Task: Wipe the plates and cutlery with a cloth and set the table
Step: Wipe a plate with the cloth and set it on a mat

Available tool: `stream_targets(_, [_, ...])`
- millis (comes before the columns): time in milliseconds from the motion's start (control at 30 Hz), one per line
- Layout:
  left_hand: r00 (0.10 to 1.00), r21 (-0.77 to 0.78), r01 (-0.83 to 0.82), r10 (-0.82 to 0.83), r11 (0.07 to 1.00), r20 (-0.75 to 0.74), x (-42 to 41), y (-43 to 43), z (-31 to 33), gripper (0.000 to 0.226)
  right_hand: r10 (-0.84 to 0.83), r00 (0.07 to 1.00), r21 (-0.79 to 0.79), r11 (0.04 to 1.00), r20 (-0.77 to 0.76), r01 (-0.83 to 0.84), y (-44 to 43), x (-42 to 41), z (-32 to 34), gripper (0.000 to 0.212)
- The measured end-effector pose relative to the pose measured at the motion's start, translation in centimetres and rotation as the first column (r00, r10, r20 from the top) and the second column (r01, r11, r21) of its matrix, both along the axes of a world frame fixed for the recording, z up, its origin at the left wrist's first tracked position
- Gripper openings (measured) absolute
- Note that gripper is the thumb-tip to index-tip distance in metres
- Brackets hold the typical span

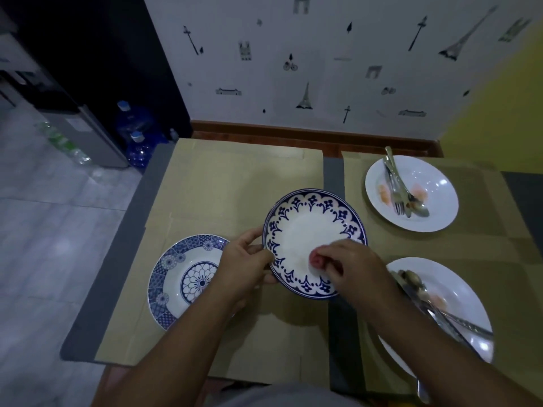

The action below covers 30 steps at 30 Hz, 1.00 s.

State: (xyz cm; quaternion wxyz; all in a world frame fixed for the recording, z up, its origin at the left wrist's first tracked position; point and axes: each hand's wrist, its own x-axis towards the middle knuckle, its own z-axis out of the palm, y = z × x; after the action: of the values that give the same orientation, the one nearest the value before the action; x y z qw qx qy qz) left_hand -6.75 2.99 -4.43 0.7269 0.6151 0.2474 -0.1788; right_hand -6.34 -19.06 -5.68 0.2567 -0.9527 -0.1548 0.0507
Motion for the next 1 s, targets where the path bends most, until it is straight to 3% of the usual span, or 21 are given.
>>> stream_targets(200, [0.999,-0.016,-0.053,0.053,0.998,0.002,-0.7,-2.5,0.0,0.054,0.21,0.973,0.046,0.976,0.094,-0.215,2.4,-0.1,-1.6,0.031])
stream_targets(367, [0.998,-0.016,-0.053,0.053,0.998,0.031,-1.2,-4.1,0.6,0.055,0.128,0.973,0.094,0.985,0.194,-0.148,2.4,4.3,-0.8,0.023])
stream_targets(467, [0.997,0.031,-0.067,0.066,0.997,0.033,-1.4,-4.9,0.8,0.055,0.337,0.922,0.053,0.934,0.191,-0.353,1.2,4.2,-0.5,0.025])
stream_targets(567, [0.99,0.053,-0.144,0.144,0.988,0.014,-1.6,-4.9,0.7,0.058,0.496,0.865,-0.011,0.868,0.072,-0.497,-1.9,2.8,-1.7,0.016])
stream_targets(667, [0.984,0.085,-0.178,0.178,0.98,0.012,-1.8,-4.5,0.7,0.059,0.442,0.897,-0.021,0.897,0.008,-0.441,-4.2,2.4,-2.3,0.018])
stream_targets(833, [0.989,0.114,-0.148,0.145,0.982,0.034,-1.3,-4.1,1.4,0.052,0.229,0.961,0.097,0.964,0.154,-0.246,-3.8,3.5,-0.2,0.029])
stream_targets(1000, [0.986,0.159,-0.167,0.167,0.973,0.014,0.8,-1.8,0.7,0.039,0.154,0.975,0.145,0.973,0.163,-0.178,-1.6,4.7,0.6,0.033])
